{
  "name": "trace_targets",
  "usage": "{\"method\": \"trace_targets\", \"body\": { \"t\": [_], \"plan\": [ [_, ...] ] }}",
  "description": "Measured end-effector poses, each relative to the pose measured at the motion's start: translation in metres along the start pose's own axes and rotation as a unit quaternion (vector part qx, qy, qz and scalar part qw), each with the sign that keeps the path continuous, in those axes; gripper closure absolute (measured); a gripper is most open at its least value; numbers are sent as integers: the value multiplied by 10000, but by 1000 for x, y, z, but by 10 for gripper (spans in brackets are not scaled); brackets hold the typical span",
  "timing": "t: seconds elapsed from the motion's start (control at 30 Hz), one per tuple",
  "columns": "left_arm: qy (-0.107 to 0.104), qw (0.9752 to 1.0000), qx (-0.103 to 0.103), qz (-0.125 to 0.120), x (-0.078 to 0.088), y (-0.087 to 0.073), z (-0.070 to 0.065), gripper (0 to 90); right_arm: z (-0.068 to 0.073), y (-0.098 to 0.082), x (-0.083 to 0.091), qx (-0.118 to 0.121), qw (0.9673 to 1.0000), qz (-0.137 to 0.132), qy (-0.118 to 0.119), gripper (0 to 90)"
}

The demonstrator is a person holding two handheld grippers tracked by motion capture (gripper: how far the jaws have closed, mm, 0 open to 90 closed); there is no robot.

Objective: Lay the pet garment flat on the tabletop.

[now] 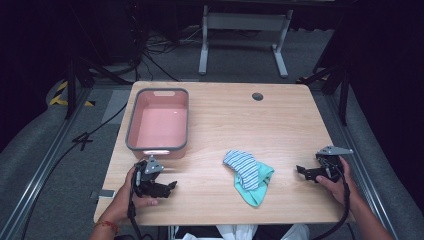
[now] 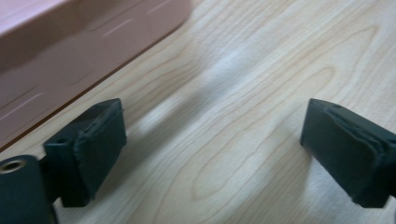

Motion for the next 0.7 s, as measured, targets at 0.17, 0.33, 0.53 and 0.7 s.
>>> {"method": "trace_targets", "body": {
  "t": [0.17, 0.33, 0.53, 0.7],
  "plan": [
    [-109, 9999, -122, 47, -7, 6, -9, 6, 0, -1, 1, -4, 10000, 3, -30, 6],
    [-189, 9996, -220, 36, -11, 11, -16, 6, 0, -2, 1, -14, 10000, 7, -48, 6],
    [-239, 9994, -267, 21, -18, 18, -26, 7, 0, -2, 2, -23, 10000, 8, -77, 6],
    [-397, 9982, -444, 47, -28, 29, -42, 6, 0, -3, 3, -24, 10000, -6, -49, 14]
  ]
}}
Point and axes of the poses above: each handheld gripper's, and its own axes: x roughly backward along the jaws, y roughly out of its top, z roughly to its left, the point moved 5 cm from there along -x, roughly forward along the jaws
